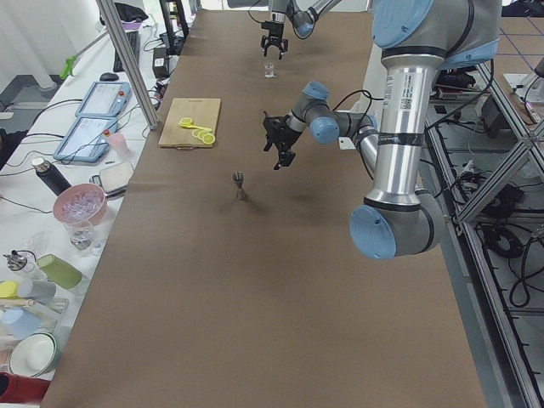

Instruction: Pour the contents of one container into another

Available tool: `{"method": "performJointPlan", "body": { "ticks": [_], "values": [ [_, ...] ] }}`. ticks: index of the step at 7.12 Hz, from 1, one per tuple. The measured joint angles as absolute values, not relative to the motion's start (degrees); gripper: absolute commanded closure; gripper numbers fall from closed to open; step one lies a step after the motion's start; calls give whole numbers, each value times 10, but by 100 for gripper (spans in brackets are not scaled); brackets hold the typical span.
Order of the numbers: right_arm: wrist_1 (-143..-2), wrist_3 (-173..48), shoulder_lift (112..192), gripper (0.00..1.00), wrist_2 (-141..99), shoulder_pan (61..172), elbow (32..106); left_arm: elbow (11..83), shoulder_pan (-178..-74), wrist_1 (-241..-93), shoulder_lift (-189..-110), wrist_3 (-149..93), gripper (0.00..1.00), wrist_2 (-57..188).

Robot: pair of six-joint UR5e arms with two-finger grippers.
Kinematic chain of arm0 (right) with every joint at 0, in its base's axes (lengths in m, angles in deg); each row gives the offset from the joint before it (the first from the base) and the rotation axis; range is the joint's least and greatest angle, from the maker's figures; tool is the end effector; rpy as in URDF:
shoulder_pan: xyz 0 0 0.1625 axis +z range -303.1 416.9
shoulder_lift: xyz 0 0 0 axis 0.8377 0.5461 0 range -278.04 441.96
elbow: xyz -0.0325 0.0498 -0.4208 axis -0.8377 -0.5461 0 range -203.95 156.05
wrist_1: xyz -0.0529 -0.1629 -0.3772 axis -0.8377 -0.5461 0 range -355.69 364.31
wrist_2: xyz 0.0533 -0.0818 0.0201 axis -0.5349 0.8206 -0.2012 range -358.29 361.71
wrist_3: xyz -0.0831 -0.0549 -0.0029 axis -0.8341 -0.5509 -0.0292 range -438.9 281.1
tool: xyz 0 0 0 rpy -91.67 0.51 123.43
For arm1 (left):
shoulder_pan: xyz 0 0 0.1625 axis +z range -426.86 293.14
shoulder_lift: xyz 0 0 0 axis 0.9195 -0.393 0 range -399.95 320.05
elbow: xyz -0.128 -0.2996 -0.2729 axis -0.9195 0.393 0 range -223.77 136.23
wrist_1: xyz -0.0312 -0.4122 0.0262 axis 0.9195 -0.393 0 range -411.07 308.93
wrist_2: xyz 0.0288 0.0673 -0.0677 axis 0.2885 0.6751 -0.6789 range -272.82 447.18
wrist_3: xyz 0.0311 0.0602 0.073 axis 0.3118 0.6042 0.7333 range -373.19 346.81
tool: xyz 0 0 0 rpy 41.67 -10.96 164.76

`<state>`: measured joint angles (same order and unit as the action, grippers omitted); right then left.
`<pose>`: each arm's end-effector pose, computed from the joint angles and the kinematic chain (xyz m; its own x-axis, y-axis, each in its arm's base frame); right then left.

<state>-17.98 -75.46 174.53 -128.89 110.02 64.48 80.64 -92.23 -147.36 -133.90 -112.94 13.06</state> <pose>-0.2358 -0.4284 0.5597 0.2732 -0.8988 0.3428 0.2510 0.4106 0.8766 0.3604 -0.3487 0.3411 0.5341 -0.4336 -0.7257 0.6863 0.7237 0.0727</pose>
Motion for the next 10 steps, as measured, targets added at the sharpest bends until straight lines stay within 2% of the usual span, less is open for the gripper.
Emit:
{"method": "performJointPlan", "body": {
  "ticks": [4,10],
  "values": [
    [-178,-745,1734,0,-1261,1088,630,740,-840,-1534,-1338,-1129,2,308],
    [-176,-741,1723,0,-1213,1054,629,671,-820,-1536,-1355,-1135,2,486]
  ]
}}
